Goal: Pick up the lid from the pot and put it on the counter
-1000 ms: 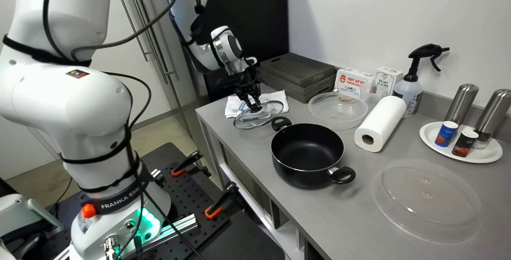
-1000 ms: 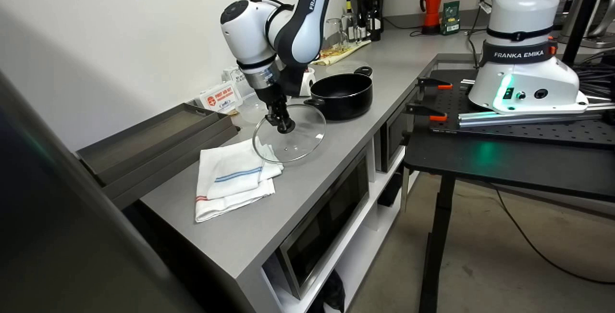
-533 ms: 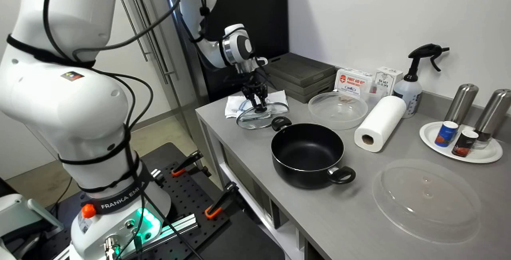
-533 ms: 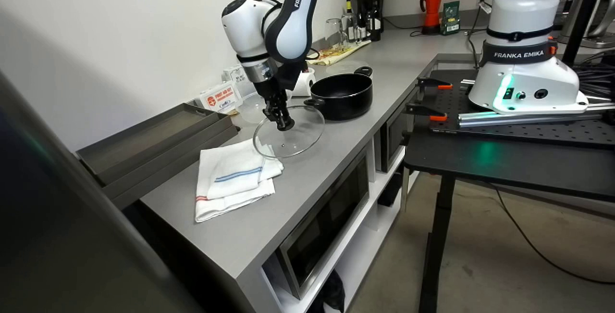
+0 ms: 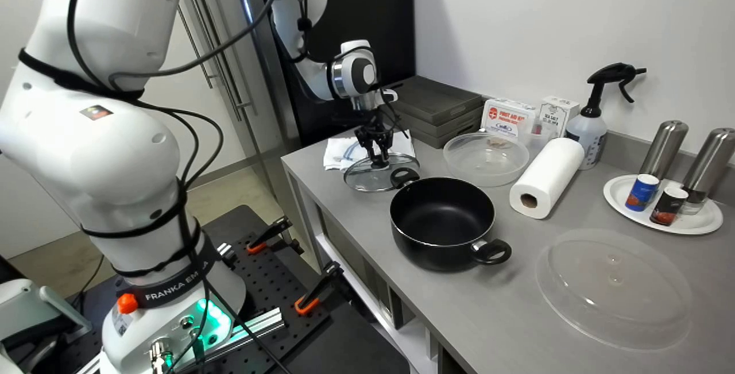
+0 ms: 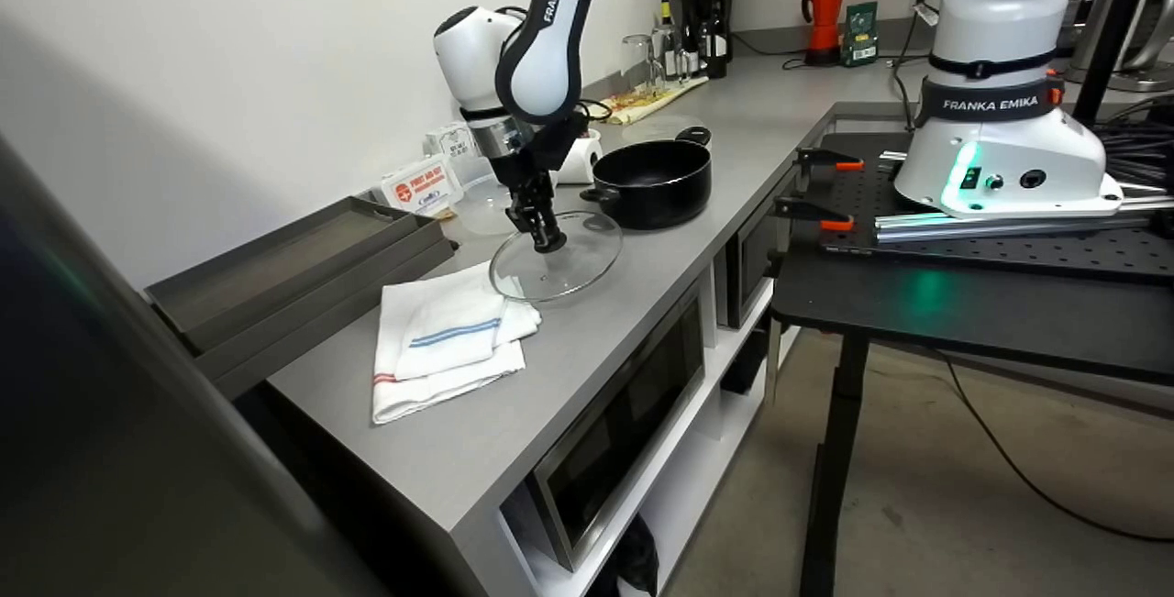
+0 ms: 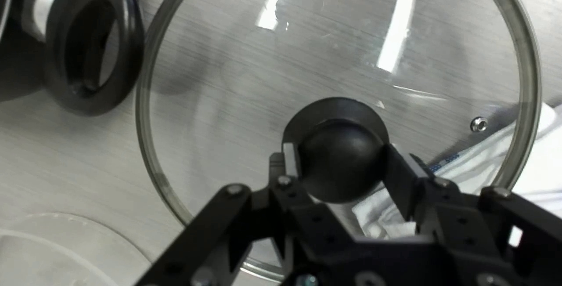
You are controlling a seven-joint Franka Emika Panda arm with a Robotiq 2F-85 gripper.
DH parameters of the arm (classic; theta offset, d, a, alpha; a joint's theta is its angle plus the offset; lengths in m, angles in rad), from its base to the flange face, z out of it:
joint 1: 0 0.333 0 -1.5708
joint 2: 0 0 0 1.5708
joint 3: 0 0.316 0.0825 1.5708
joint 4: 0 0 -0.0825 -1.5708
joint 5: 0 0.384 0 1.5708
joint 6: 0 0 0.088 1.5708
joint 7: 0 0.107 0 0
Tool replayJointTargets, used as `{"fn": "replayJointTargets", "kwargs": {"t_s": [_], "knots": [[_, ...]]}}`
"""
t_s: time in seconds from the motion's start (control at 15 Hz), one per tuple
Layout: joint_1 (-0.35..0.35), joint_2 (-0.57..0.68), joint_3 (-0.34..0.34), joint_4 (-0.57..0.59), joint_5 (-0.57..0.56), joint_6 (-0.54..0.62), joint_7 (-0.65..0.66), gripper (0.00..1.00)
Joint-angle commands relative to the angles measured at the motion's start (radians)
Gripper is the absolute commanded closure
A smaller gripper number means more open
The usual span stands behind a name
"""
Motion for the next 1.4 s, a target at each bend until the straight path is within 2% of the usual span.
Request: {"fn": "replayJointTargets", "kwargs": {"t_s": [0.0,0.53,1.0,1.33], "knots": [[-0.027,0.022,0.015,0.042,0.053,-0.022,-0.063,0.75],[-0.062,0.059,0.018,0.058,0.091,-0.018,-0.116,0.75],[-0.103,0.074,0.053,0.065,0.144,-0.031,-0.187,0.75],[-0.107,0.081,0.072,0.068,0.158,-0.04,-0.212,0.75]]}}
